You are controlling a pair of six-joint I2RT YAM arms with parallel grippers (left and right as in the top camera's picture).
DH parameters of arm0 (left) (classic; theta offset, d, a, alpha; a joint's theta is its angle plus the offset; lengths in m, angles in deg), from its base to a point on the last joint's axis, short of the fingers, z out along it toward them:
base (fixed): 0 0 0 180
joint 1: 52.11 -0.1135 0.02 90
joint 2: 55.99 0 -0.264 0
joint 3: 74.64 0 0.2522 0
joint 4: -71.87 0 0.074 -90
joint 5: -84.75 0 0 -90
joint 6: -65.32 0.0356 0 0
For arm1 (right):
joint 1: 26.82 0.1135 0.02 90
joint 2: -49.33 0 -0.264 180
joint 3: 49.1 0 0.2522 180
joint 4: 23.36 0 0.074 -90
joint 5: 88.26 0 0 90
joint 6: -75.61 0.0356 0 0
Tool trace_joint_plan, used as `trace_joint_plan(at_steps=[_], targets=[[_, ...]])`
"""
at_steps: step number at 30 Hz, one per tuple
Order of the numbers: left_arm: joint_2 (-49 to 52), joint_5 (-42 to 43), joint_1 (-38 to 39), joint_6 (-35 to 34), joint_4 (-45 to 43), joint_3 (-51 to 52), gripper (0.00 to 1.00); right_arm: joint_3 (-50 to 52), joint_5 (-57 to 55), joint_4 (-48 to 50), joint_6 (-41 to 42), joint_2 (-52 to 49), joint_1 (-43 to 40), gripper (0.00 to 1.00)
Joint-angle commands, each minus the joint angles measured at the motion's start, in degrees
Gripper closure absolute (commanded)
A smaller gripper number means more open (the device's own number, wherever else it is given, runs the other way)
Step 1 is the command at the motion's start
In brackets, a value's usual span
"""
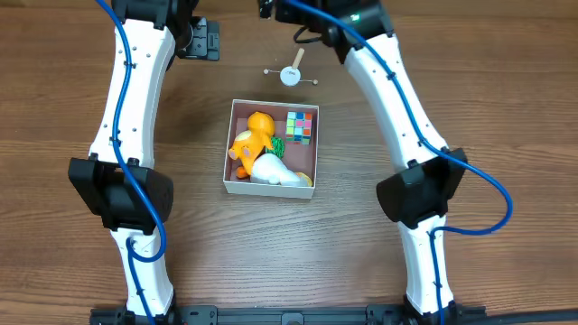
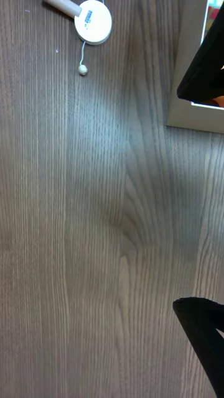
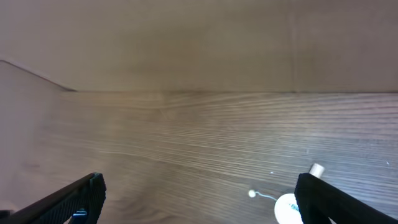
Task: Pack container
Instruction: 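Move the right gripper up and left to the rattle drum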
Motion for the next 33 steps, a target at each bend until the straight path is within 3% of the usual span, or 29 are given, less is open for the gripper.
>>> trace_joint_plan(at_steps=[1,2,3,4,5,6,7,8,16,18,24,33], targets=[[0.39,-0.74,-0.31,0.48,-0.20,-1.11,0.00,-1.01,1.36,1.60,-2.21,-5.68,-2.03,0.00],[0.39,-0.74,-0.31,0.48,-0.22,-1.11,0.00,-1.01,4.72,2.29,-2.34,-6.16,-2.43,0.00],[0.39,-0.74,-0.28,0.48,-0.20,-1.11,0.00,-1.01,6.71,2.91,-2.32,-6.43,-2.56,0.08],[0.39,-0.74,-0.31,0.48,-0.20,-1.11,0.00,-1.01,7.61,3.28,-2.29,-6.43,-2.54,0.22],[0.39,-0.74,-0.31,0.48,-0.20,-1.11,0.00,-1.01,8.00,3.72,-2.27,-6.43,-2.54,0.56],[0.39,-0.74,-0.31,0.48,-0.20,-1.11,0.00,-1.01,7.96,3.96,-2.25,-6.43,-2.38,0.75],[0.39,-0.74,-0.28,0.48,-0.20,-1.11,0.00,-0.94,7.89,4.26,-2.23,-6.45,-2.38,0.90],[0.39,-0.74,-0.31,0.48,-0.22,-1.11,0.00,-0.76,7.89,4.92,-2.21,-6.51,-2.38,0.96],[0.39,-0.74,-0.31,0.48,-0.22,-1.11,0.00,-0.70,11.54,8.13,-1.84,-12.44,-2.38,0.96],[0.39,-0.74,-0.31,0.48,-0.22,-1.11,0.00,-0.68,11.45,7.80,-1.81,-14.03,-2.51,0.91],[0.39,-0.74,-0.31,0.48,-0.20,-1.11,0.00,-0.68,1.18,6.58,-1.86,-14.47,-2.71,0.96],[0.39,-0.74,-0.31,0.48,-0.22,-1.11,0.00,4.20,3.10,6.03,-1.81,-14.49,-2.86,0.96]])
